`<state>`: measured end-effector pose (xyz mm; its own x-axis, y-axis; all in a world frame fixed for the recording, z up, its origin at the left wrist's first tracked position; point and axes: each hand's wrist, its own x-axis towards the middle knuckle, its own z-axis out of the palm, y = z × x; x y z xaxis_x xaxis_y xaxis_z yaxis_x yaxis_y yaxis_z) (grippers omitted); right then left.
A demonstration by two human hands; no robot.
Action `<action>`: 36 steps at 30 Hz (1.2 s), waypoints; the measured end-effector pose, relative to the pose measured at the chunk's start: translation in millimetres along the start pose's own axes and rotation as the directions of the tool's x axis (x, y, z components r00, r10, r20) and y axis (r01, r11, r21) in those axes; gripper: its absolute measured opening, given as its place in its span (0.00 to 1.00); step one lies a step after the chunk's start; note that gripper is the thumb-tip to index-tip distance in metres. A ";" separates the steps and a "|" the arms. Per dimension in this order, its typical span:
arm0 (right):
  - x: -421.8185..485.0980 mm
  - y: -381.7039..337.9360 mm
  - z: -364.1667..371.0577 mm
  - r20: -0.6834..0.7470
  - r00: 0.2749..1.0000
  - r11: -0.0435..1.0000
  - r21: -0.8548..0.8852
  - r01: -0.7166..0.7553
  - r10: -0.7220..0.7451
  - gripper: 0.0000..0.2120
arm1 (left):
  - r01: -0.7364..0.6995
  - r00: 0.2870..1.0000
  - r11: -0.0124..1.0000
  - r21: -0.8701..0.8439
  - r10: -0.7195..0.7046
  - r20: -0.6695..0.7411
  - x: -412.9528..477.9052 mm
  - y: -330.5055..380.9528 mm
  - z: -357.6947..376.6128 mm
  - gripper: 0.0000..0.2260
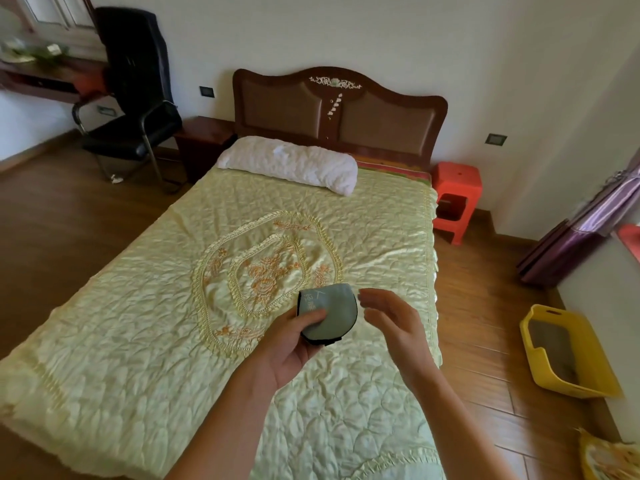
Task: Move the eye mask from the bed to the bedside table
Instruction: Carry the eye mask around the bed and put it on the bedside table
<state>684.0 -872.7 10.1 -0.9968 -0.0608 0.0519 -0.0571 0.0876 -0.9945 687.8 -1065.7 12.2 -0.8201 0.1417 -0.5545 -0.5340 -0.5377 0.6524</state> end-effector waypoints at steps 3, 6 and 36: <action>-8.5 7.7 9.3 -0.051 0.967 0.952 0.199 -0.234 0.249 0.11 | -0.029 0.999 1.000 0.005 0.029 -0.034 -4.8 -0.3 -6.4 0.15; -17.2 11.9 22.0 0.021 0.917 0.876 0.286 -0.388 0.399 0.11 | -0.068 0.992 0.997 0.032 0.071 -0.104 -7.9 -2.4 -16.2 0.16; -130.3 11.1 189.4 0.797 0.454 0.881 -0.195 -0.432 0.399 0.11 | -0.550 0.580 0.819 -0.163 0.234 -0.781 -218.8 -127.2 -140.9 0.15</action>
<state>823.8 -1052.1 -24.8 -0.4310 -0.7848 -0.4454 0.3693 0.2969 -0.8806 964.1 -1145.5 -22.3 -0.4394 -0.6924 -0.5723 0.0465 -0.6538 0.7552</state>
